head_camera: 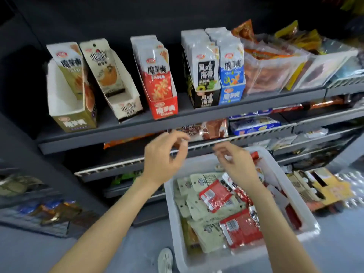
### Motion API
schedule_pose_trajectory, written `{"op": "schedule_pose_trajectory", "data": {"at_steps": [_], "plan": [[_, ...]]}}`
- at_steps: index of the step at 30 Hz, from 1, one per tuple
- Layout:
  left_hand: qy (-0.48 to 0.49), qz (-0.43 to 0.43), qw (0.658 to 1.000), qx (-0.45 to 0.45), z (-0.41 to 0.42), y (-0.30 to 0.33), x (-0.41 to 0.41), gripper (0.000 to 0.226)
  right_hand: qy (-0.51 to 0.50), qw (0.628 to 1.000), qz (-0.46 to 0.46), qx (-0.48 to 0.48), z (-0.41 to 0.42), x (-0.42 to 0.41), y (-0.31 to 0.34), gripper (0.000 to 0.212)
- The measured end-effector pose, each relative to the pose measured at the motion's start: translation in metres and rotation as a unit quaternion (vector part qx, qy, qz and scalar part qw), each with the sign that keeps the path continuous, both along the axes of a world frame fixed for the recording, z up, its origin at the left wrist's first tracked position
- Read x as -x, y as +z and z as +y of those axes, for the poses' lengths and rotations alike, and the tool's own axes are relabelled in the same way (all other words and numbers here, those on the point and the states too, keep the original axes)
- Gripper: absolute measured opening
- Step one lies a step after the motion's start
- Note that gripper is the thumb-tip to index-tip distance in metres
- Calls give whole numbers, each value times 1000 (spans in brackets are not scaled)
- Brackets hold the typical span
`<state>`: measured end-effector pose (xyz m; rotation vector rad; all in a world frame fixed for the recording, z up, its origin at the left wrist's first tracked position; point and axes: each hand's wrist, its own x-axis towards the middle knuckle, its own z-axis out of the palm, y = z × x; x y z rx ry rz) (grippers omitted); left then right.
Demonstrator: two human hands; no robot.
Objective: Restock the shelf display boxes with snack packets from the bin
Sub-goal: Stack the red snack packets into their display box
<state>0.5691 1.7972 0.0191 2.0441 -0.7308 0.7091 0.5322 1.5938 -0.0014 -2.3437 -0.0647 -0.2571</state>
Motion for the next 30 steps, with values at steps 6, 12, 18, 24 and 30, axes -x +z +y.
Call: {"op": "schedule_pose_trajectory", "data": {"at_steps": [6, 12, 18, 24, 30], "plan": [[-51, 294, 919, -258, -39, -62, 24, 40, -19, 981, 149, 122, -49, 44, -64, 27], [-35, 373, 845, -382, -88, -112, 41, 75, -112, 946, 235, 195, -70, 50, -94, 58], [-17, 377, 817, -436, -109, -117, 40, 82, -41, 891, 249, 378, -61, 41, -102, 63], [-13, 400, 813, -422, -90, -109, 41, 89, 72, 913, 259, 306, -66, 41, -102, 59], [23, 400, 818, -413, -55, -97, 38, 84, 56, 923, 213, 316, -67, 37, -98, 68]]}}
